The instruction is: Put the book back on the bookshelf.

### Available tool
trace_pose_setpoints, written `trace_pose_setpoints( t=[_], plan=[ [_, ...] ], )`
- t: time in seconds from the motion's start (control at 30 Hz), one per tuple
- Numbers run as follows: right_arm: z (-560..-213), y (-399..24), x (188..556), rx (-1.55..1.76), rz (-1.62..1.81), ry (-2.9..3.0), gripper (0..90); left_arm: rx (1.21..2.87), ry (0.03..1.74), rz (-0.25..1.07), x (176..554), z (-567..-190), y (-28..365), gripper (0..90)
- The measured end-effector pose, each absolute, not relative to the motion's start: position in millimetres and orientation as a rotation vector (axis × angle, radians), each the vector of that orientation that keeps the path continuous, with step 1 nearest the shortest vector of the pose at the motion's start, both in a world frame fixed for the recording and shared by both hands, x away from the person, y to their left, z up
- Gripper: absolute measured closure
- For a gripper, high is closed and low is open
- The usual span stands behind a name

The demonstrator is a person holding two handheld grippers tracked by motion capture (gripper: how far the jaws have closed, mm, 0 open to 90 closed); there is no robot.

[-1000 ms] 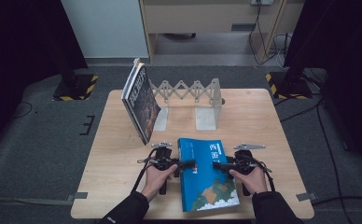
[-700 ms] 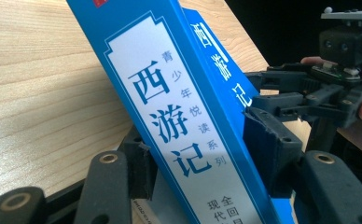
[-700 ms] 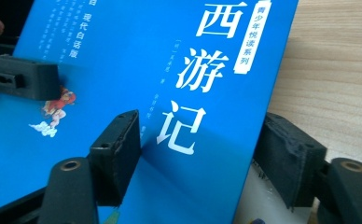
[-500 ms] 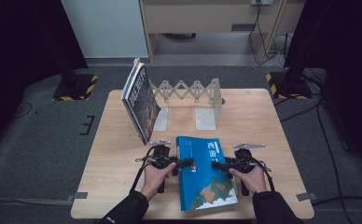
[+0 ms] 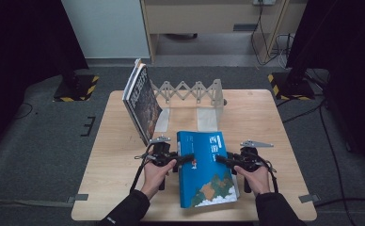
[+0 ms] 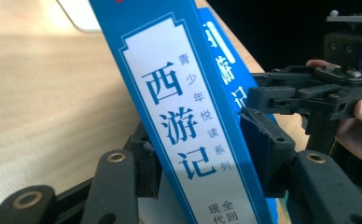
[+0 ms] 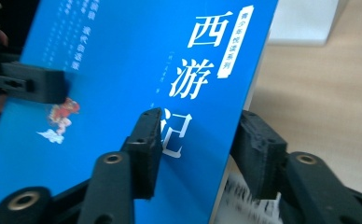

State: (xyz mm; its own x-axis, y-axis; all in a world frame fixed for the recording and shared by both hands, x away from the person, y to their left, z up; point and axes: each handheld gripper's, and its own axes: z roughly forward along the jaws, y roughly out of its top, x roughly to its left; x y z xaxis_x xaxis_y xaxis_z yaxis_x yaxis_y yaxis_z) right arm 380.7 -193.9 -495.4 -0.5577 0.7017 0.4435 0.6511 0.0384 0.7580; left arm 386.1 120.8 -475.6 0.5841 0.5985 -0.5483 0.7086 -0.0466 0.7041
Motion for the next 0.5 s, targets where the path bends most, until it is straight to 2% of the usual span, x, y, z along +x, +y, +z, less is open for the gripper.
trace_pose_setpoints(
  t=[0.2, 0.5],
  plan=[
    [-486.7, -194.6, 384.9, 1.393, 1.637, 2.162, 57.8, 1.717, 1.059, -0.075, 389.4, -462.7, 121.0, 53.8],
    [-483.7, -198.5, 383.4, 1.368, 1.662, 2.129, 59.9, 1.695, 1.031, -0.088, 392.0, -460.2, 119.2, 54.9]
  ],
)
